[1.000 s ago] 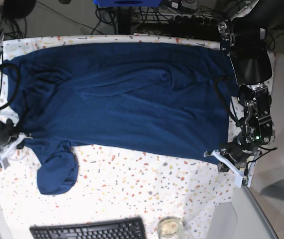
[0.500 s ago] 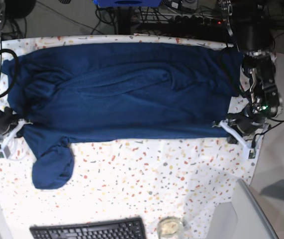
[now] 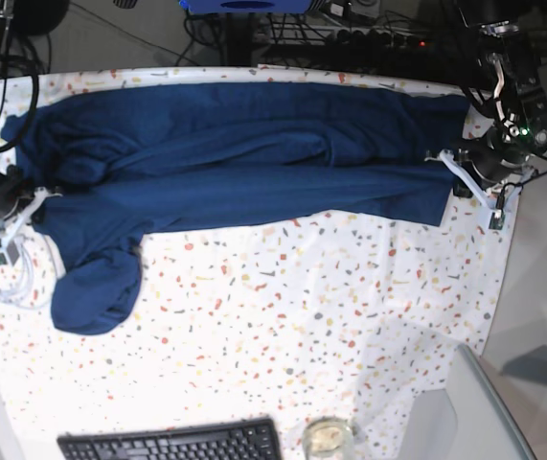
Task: Layout the t-shirt on the table in an organized manner, then fold the t-shirt properly
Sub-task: 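Fold the held edge over onto the shirt and open both grippers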
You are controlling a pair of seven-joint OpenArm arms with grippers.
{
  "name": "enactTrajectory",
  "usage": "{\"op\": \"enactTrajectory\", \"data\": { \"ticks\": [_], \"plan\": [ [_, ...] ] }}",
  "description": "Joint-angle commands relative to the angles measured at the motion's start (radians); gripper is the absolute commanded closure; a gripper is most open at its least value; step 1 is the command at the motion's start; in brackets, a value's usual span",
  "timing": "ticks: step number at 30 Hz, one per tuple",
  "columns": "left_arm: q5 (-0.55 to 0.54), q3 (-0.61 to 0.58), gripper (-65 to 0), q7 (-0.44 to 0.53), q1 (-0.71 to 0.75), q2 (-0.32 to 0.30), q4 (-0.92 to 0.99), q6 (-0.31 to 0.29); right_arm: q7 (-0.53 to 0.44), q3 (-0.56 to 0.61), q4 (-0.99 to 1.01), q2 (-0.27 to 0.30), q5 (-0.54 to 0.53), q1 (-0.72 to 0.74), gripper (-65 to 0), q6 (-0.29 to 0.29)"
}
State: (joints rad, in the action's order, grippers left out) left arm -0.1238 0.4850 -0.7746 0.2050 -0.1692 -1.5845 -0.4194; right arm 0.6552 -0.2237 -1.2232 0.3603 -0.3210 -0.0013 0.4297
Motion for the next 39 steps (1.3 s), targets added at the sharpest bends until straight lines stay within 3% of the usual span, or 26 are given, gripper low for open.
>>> {"op": "enactTrajectory", "data": {
  "ticks": [1,8,11,20,22,25,28,31,34,36,39],
  "plan": [
    [-0.004,0.005,0.0,0.014,0.007,-0.013,-0.021,0.003,0.005,-0.009,-0.022,0.013,-0.007,0.016,0.0,0.002],
    [-0.004,0.004,0.0,0.053,0.043,-0.008,-0.007,0.003,0.018,-0.015,-0.019,-0.028,-0.005,-0.021,0.0,0.001],
    [-0.003,0.004,0.0,0.08,0.04,0.0,0.051,0.003,0.024,-0.073,-0.022,-0.048,-0.004,-0.027,0.0,0.001],
    [0.0,-0.004,0.0,0.082,0.038,0.001,0.078,0.003,0.024,-0.121,-0.025,-0.053,-0.004,-0.065,-2.3,0.001],
    [0.0,-0.006,0.0,0.082,0.041,0.001,0.075,0.003,0.024,-0.122,-0.057,-0.053,-0.007,-0.075,-10.5,0.001],
    [0.002,0.004,0.0,0.08,0.043,0.001,0.068,0.003,0.024,-0.122,-0.163,-0.054,-0.008,-0.107,-30.0,0.001],
    [0.0,0.005,0.0,0.079,0.057,0.001,0.031,0.003,0.024,-0.122,-0.255,-0.054,-0.008,-0.111,-45.6,-0.002],
    [-0.001,0.007,-23.9,0.079,0.067,0.0,-0.017,0.003,0.024,-0.115,-0.269,-0.056,-0.008,-0.049,-53.9,-0.002],
    [-0.004,0.056,-46.4,0.079,0.067,0.001,-0.063,0.003,0.022,-0.113,-0.145,-0.056,-0.005,0.08,-54.3,-0.002],
    [-0.004,0.129,-52.5,0.079,0.067,0.009,-0.087,0.003,0.016,-0.113,-0.016,-0.056,-0.005,0.172,-54.3,-0.002],
    [-0.004,0.261,-52.3,0.079,0.067,0.032,-0.126,0.0,0.013,-0.113,0.193,-0.054,-0.004,0.295,-54.3,-0.002]
  ]
}}
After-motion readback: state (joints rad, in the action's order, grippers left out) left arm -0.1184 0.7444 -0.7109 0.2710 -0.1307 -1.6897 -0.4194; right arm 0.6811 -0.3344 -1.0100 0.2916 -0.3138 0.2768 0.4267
